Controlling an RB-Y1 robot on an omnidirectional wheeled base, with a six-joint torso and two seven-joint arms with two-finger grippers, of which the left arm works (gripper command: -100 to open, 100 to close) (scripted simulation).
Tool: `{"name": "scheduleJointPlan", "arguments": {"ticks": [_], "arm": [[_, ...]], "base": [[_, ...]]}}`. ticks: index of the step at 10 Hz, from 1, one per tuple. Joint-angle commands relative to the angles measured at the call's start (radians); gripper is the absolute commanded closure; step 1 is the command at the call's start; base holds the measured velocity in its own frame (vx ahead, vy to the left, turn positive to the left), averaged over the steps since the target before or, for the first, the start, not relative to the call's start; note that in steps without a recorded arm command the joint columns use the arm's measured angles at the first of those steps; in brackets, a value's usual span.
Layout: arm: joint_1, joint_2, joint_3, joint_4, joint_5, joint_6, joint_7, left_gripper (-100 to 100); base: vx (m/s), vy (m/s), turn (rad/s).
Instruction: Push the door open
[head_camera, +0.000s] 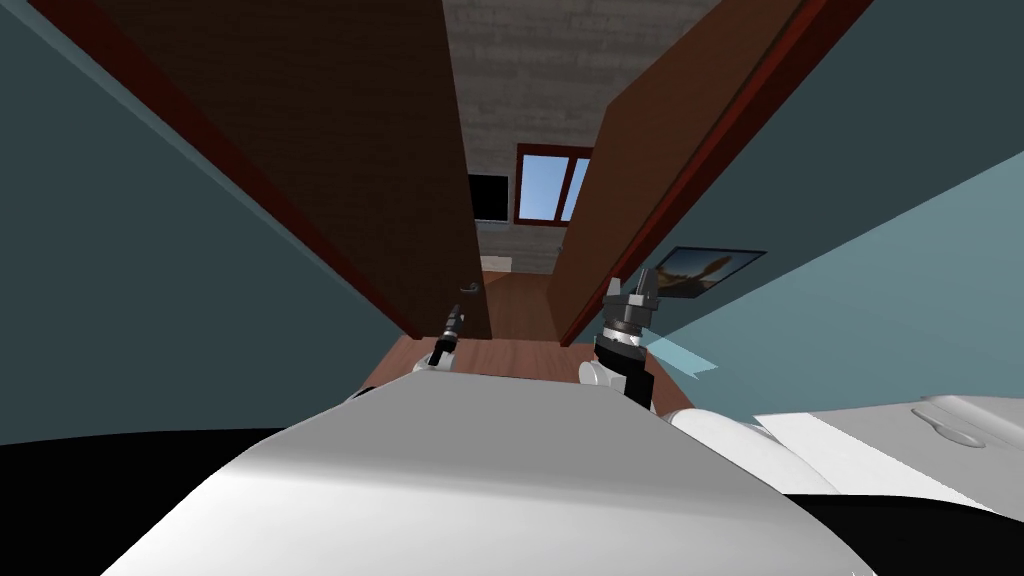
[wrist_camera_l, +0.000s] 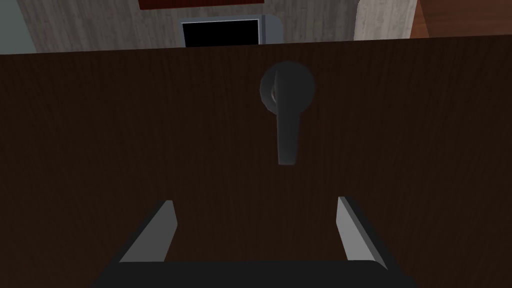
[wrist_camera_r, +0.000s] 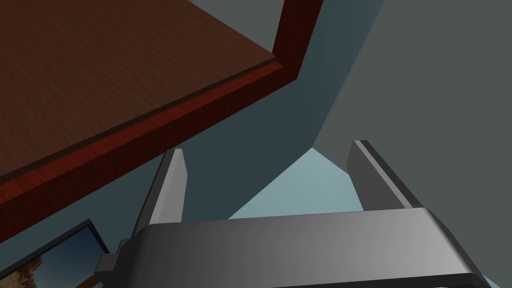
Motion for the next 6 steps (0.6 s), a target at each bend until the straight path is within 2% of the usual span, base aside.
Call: {"name": "scheduleJointPlan", "arguments": {"ticks": [1, 4, 6], "arm": [[-0.011, 0.000, -0.001, 0.028, 0.001, -0.009, 0.001, -100], [-0.038, 0.006, -0.006, 0.097, 0.008, -0.020, 0.004, -100], [-0.046, 0.008, -0.008, 0.118, 0.010, -0.023, 0.005, -100]], "base": [[0.048, 0.020, -0.008], [0.064, 0.024, -0.054], [0.053, 0.025, -0.028]]}}
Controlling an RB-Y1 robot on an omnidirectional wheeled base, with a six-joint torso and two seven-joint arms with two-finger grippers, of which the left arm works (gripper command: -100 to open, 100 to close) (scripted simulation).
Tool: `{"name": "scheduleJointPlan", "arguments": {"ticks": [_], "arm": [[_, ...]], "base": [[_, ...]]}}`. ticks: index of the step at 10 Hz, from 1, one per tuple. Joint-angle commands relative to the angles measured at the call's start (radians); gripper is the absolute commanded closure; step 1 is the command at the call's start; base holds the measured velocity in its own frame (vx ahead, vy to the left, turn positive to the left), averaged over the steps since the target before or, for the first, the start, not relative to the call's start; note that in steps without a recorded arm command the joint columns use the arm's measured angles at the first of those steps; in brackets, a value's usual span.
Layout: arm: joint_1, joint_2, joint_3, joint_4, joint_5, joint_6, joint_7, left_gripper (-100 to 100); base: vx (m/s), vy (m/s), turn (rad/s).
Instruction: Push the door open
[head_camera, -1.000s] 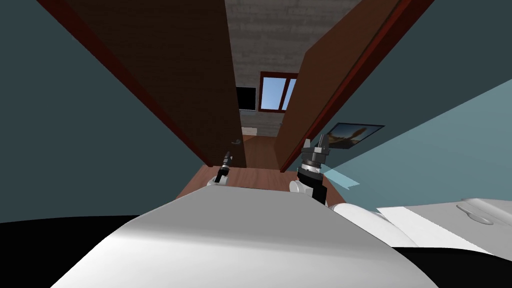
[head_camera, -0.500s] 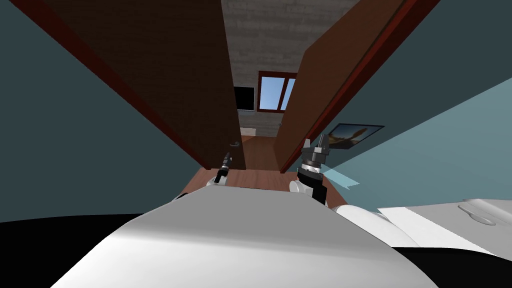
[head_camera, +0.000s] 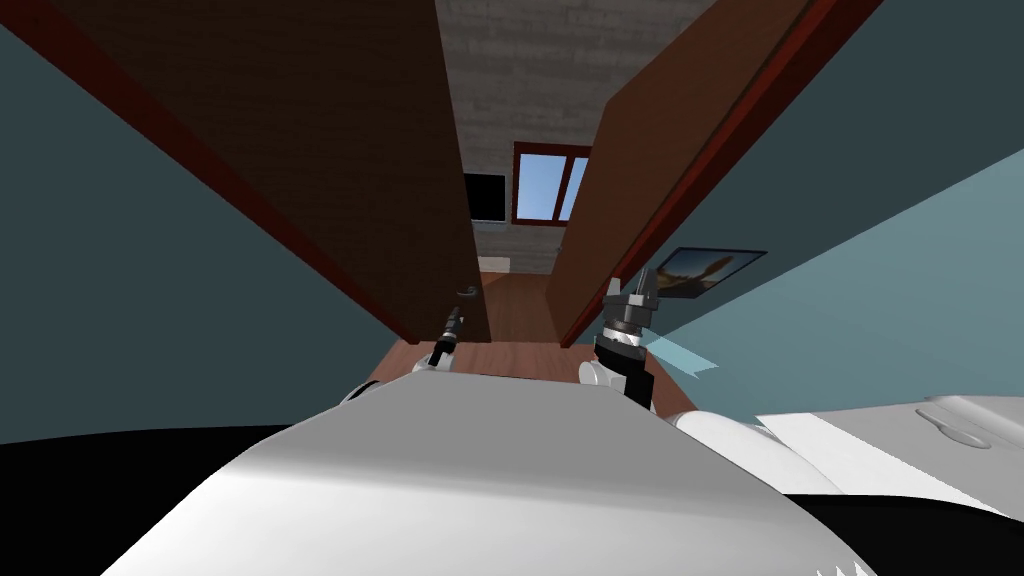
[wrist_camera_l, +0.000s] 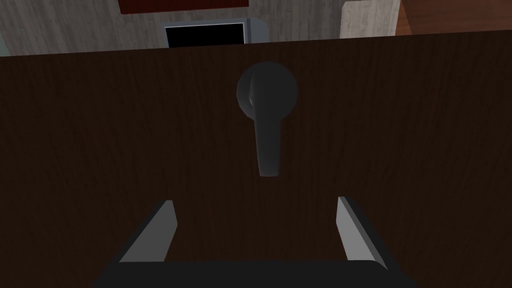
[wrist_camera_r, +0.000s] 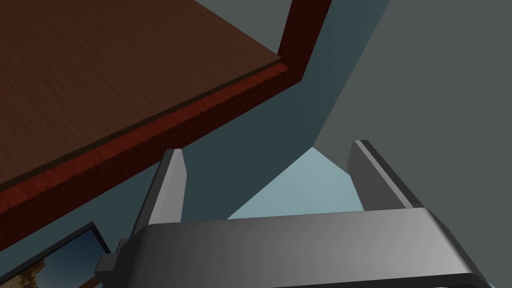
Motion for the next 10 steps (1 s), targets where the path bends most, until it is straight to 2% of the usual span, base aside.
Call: {"name": "scheduleJointPlan", "arguments": {"ticks": [1, 10], "arm": [[0.000, 0.000, 0.000, 0.000, 0.000, 0.000, 0.000, -100], [-0.002, -0.010, 0.018, 0.015, 0.007, -0.007, -0.016, -100]], "base": [[0.020, 0.011, -0.006], [0.169, 0.023, -0.025]]}}
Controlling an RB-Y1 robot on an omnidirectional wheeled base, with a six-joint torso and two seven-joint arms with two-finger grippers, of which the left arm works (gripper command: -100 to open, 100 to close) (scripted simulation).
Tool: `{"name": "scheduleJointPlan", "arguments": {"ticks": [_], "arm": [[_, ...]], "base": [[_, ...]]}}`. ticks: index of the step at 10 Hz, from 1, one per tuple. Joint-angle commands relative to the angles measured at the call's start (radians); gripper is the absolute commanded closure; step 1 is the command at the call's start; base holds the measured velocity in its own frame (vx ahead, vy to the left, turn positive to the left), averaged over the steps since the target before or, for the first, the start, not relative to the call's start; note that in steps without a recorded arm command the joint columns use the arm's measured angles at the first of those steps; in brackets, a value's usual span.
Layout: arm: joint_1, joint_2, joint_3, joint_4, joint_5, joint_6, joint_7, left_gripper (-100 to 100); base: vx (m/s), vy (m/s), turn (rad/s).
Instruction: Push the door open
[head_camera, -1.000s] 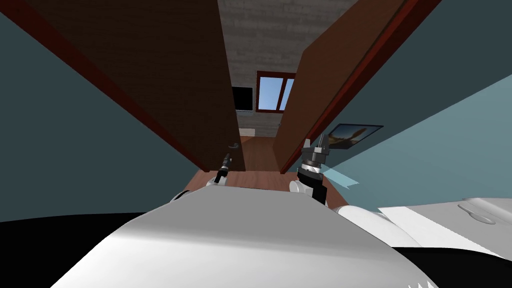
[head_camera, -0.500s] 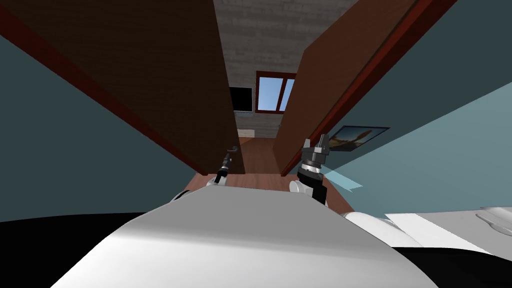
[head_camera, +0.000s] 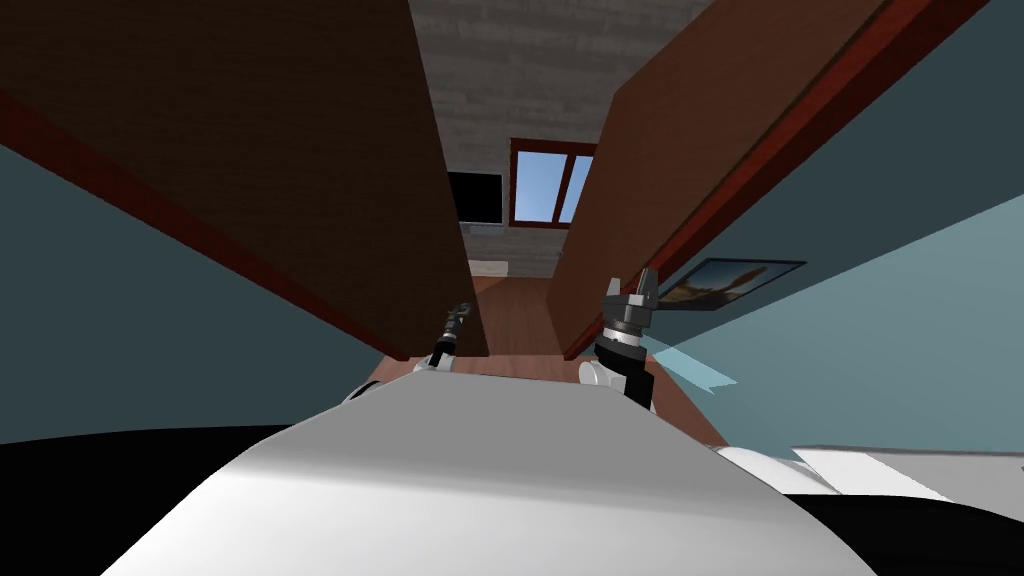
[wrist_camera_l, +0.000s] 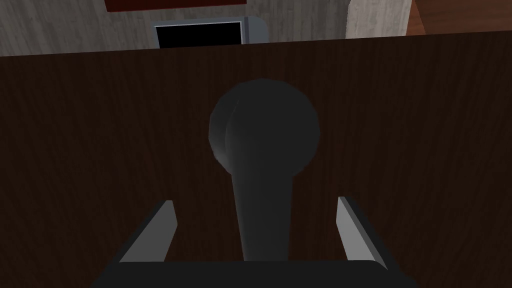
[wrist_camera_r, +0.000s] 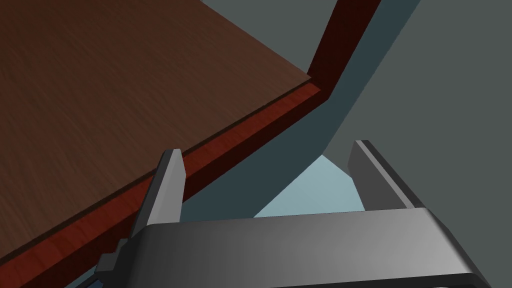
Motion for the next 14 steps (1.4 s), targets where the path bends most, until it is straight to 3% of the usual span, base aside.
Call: {"name": "scheduleJointPlan", "arguments": {"ticks": [1, 2, 3, 8, 14], "arm": [[0.000, -0.002, 0.003, 0.002, 0.001, -0.001, -0.003, -100], [0.000, -0.001, 0.002, 0.000, 0.001, 0.000, -0.002, -100], [0.000, -0.001, 0.002, 0.000, 0.001, 0.000, -0.002, 100], [0.000, -0.001, 0.002, 0.000, 0.001, 0.000, -0.002, 100], [0.000, 0.007, 0.044, 0.009, 0.025, 0.000, -0.020, 100]], "base": [[0.171, -0.001, -0.019], [0.073, 0.004, -0.003], [-0.008, 0.000, 0.003], [-0.008, 0.000, -0.003], [0.156, -0.028, 0.032]]}}
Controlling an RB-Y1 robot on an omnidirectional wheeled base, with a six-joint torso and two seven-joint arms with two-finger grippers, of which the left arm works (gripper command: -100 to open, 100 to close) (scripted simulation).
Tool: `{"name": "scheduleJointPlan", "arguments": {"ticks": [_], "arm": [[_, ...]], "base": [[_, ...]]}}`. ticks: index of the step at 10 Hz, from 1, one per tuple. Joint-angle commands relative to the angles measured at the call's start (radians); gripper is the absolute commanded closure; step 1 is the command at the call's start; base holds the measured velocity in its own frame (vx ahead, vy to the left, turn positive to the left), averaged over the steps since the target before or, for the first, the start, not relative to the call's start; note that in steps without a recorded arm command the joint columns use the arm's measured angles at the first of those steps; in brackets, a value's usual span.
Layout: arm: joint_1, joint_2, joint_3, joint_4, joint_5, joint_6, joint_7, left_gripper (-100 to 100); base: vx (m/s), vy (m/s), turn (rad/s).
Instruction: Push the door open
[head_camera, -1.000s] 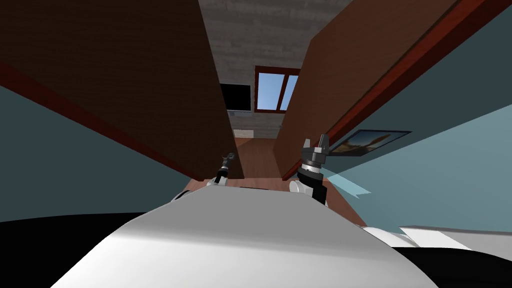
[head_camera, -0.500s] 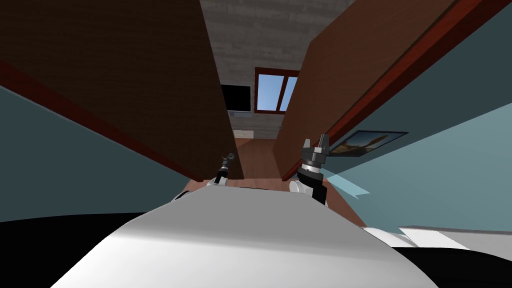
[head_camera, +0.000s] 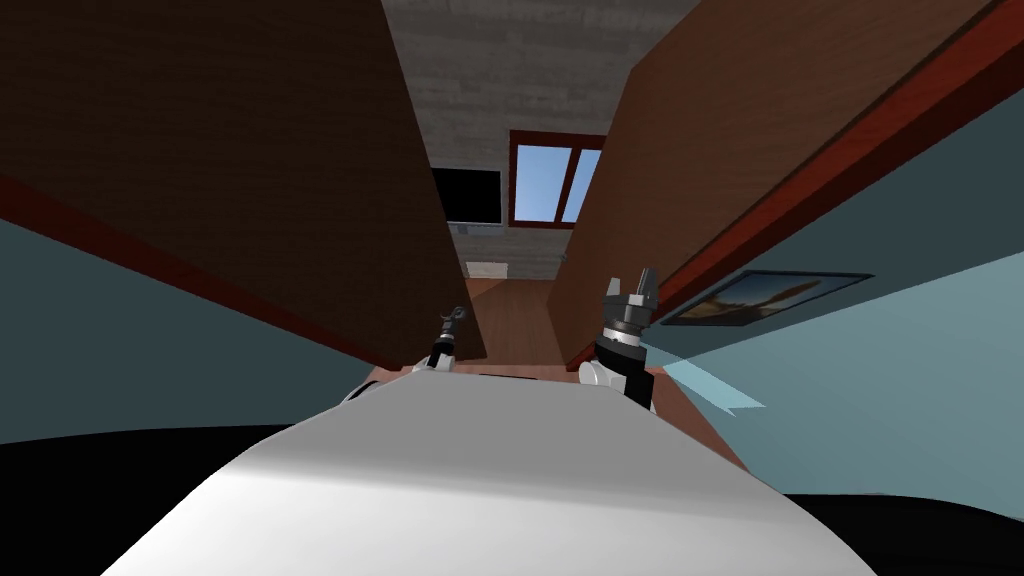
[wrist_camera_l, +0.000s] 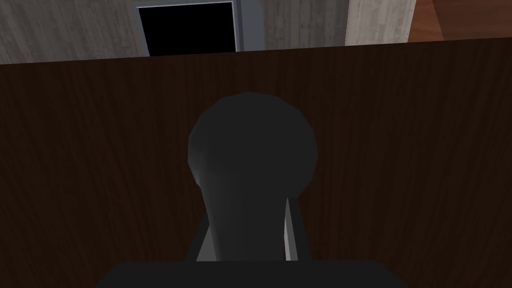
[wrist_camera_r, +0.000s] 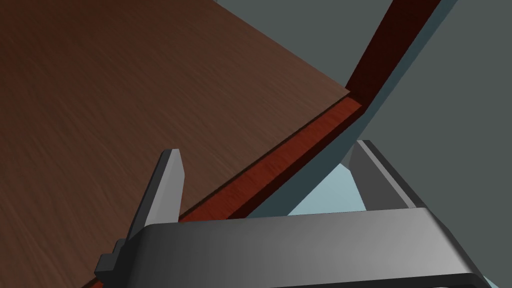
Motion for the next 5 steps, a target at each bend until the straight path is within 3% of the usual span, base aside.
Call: {"name": "scheduleJointPlan", "arguments": {"ticks": [1, 3, 5], "arm": [[0.006, 0.008, 0.019, -0.017, 0.011, 0.012, -0.011, 100], [0.007, 0.011, 0.038, -0.013, 0.022, 0.012, -0.019, 100], [0.007, 0.011, 0.038, -0.013, 0.022, 0.012, -0.019, 100]], "base": [[0.173, -0.023, 0.022], [0.179, -0.046, 0.048], [0.093, -0.016, 0.013]]}}
